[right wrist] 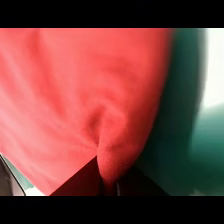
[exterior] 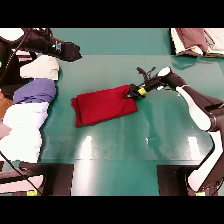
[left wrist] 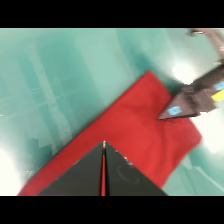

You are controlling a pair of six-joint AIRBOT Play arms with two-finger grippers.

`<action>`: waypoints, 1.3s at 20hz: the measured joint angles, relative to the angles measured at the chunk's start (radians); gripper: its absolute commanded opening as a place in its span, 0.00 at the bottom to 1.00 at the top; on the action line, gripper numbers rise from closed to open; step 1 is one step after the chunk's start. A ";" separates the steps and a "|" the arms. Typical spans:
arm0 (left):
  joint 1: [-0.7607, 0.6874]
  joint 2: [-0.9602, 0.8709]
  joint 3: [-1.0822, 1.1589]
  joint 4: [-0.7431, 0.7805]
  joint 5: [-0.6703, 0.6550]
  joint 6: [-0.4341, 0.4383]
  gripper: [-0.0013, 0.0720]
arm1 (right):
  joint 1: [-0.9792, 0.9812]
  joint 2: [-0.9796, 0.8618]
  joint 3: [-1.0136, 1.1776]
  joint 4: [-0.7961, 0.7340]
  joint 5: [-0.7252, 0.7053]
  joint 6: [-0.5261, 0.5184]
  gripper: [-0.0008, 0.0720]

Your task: Fold the shirts.

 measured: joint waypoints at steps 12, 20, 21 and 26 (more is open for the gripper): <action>-0.164 -0.002 0.000 -0.004 -0.001 0.031 0.05 | -0.379 0.301 0.098 -0.328 0.068 0.101 0.03; -0.185 -0.002 0.000 0.001 0.014 0.029 0.05 | -0.987 0.628 -0.158 -0.521 0.009 0.261 0.03; -0.186 -0.002 0.000 0.001 0.021 0.029 0.05 | -1.049 0.665 -0.211 -0.527 -0.005 0.273 0.03; -0.187 -0.002 0.000 0.001 0.046 0.026 0.05 | -1.207 0.793 -0.441 -0.539 -0.032 0.298 0.04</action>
